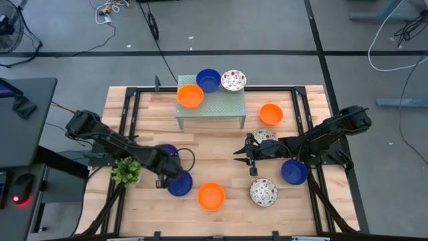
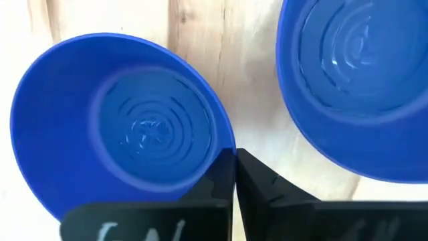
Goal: Pick & Place Mini bowls
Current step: Stack the blue bowl on the blue bowl on the shelf
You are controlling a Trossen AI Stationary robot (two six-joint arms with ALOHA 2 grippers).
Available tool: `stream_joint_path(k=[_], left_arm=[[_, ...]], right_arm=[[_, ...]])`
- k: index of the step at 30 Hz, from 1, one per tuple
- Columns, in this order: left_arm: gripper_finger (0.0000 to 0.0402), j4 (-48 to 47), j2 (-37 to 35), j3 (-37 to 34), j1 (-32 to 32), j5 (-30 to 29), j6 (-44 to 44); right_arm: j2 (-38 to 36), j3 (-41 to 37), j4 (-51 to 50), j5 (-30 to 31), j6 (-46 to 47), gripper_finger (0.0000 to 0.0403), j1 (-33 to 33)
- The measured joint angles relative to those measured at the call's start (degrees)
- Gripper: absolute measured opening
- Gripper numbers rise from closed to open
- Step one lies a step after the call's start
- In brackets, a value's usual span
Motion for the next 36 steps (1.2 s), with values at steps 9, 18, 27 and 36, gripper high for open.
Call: stream_joint_path(k=[9,18,27,36], left_arm=[[0.0004,-20.1,0.0,16.0,3.8,0.2,2.3],[0.0004,-28.9,-0.1,42.2,9.5,-3.4,4.4],[0.0003,-21.9,-0.1,53.0,22.3,-4.2,27.1],[0.0003,-14.4,5.1,53.8,35.0,-4.1,46.9]], right_arm=[[0.0,0.0,0.1,0.0,0.0,0.0111,0.0],[0.0,0.0,0.1,0.0,0.0,0.0111,0.0],[0.0,0.0,0.1,0.1,-0.5,0.0111,0.0],[0.0,0.0,1.0,0.2,-1.4,0.0111,0.0]])
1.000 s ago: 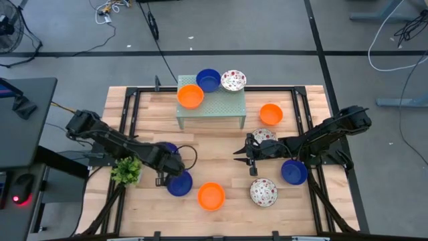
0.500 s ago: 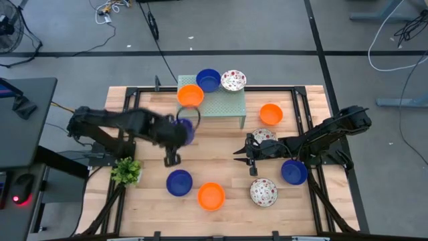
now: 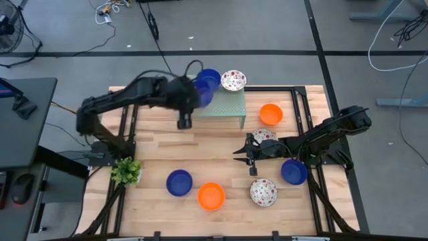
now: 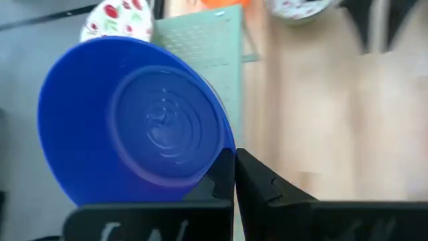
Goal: Pick & Place Mini bowls
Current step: Stack the blue bowl on the blue bowl on the shelf
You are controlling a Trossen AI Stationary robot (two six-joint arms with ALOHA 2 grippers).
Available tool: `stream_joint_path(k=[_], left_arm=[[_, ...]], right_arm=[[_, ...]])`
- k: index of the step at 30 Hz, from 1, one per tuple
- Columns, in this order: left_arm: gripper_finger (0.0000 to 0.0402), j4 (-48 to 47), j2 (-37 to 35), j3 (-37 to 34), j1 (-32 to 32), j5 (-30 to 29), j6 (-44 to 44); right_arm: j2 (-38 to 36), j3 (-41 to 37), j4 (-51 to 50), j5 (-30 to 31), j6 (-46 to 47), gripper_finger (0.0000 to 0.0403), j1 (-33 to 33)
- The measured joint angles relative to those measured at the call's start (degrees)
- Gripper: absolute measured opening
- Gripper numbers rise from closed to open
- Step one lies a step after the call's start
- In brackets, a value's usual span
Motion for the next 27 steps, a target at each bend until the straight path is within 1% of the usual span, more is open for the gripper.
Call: stream_joint_path(k=[3,7,10,13,15,20,27], left_arm=[[0.0003,1.4,4.3,3.2,3.4,-1.3,6.5],[0.0003,1.8,10.0,8.8,7.5,-4.9,15.3],[0.0003,1.7,13.5,11.7,10.1,-4.8,21.3],[0.0005,1.6,15.8,12.4,12.0,-4.5,24.6],[0.0008,1.5,17.0,12.4,12.9,-4.4,25.8],[0.0009,1.0,19.3,12.4,14.1,-4.1,25.4],[0.0012,-0.2,20.0,12.4,14.4,-3.1,24.4]], right_arm=[[0.0,0.0,0.3,0.0,0.0,0.0111,0.0],[0.0,0.0,0.3,0.0,0.0,0.0111,0.0],[0.0,0.0,0.2,0.0,0.0,0.0111,0.0],[0.0,0.0,-0.2,-0.1,0.0,0.0111,0.0],[0.0,0.0,-0.6,-0.1,0.0,0.0111,0.0],[0.0,0.0,-0.8,-0.1,0.0,0.0111,0.0],[0.0,0.0,-0.9,-0.1,0.0,0.0111,0.0]])
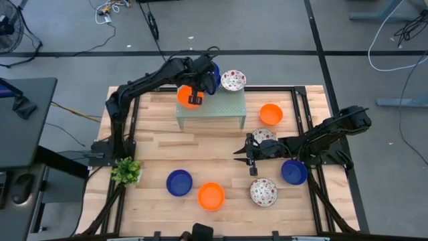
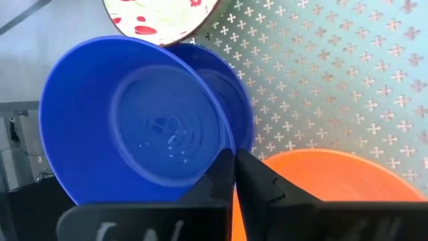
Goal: Pick & Place Mini bowls
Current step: Stack the blue bowl on the blue bowl on the shelf
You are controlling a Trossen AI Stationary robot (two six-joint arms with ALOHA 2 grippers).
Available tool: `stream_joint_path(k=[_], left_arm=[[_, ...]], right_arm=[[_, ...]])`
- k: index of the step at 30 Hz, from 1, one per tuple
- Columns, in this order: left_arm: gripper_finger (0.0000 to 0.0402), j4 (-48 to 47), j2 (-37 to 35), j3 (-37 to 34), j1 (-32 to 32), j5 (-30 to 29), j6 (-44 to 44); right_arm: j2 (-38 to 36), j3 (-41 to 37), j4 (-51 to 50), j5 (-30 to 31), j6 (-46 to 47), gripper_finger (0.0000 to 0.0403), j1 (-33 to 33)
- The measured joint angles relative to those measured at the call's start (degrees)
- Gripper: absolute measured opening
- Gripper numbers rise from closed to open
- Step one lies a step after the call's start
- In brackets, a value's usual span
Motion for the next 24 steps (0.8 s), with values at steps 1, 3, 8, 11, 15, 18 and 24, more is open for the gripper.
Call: stream_joint_path(k=[1,3,8,11,15,18,24], left_arm=[[0.0014,0.0,0.0,0.0,0.0,0.0,0.0],[0.0017,0.0,0.0,0.0,0.0,0.9,-0.1],[0.0016,0.0,0.0,0.0,0.0,3.1,-0.1],[0.0015,0.0,0.0,0.0,0.0,3.1,-0.1],[0.0016,0.0,0.0,0.0,0.2,3.1,-0.1],[0.0019,0.0,0.0,0.0,0.3,3.1,-0.1],[0.0016,0.0,0.0,0.0,0.4,3.1,-1.2]], right_arm=[[0.0,0.0,0.0,0.0,0.0,0.0111,0.0],[0.0,0.0,0.0,0.0,0.0,0.0111,0.0],[0.0,0.0,0.0,0.0,0.0,0.0111,0.0],[0.0,0.0,0.0,0.0,0.0,0.0111,0.0],[0.0,0.0,0.0,0.0,0.0,0.0111,0.0],[0.0,0.0,0.0,0.0,0.0,0.0111,0.0],[0.0,0.0,0.0,0.0,0.0,0.0111,0.0]])
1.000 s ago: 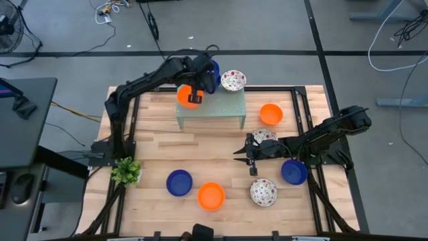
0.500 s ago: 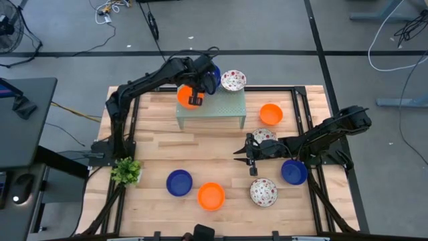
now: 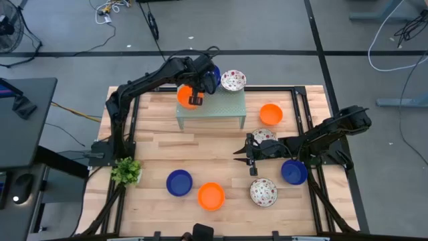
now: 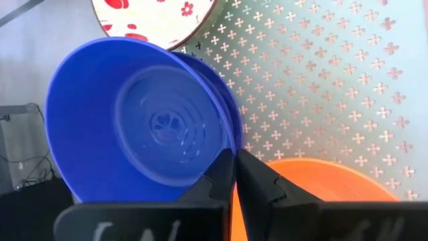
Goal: Pick & Place Mini bowls
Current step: Stack the blue bowl on the blue bowl on the shelf
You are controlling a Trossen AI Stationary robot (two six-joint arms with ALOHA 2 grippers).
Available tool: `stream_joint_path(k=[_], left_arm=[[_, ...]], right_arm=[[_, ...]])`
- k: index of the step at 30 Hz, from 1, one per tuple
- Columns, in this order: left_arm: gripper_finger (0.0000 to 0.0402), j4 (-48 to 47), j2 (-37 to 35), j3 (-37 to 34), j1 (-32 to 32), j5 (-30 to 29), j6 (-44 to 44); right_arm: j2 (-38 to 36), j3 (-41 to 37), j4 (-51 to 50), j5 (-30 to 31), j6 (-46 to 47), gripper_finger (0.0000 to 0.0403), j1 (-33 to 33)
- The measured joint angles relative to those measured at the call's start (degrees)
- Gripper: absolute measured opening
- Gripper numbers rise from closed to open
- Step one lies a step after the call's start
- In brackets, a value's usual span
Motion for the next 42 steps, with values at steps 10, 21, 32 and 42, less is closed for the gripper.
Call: stream_joint_path(k=[10,21,32,42], left_arm=[[0.0018,0.0,0.0,0.0,0.6,0.0,-1.8],[0.0028,0.0,0.0,0.0,0.6,0.0,-2.8],[0.0037,0.1,0.0,0.0,0.7,0.1,-3.4],[0.0086,1.5,0.0,0.0,1.2,0.0,-4.7]], right_arm=[[0.0,0.0,0.0,0.0,0.0,0.0111,0.0],[0.0,0.0,0.0,0.0,0.0,0.0111,0.0],[0.0,0.0,0.0,0.0,0.0,0.0111,0.0],[0.0,0.0,0.0,0.0,0.0,0.0111,0.0]])
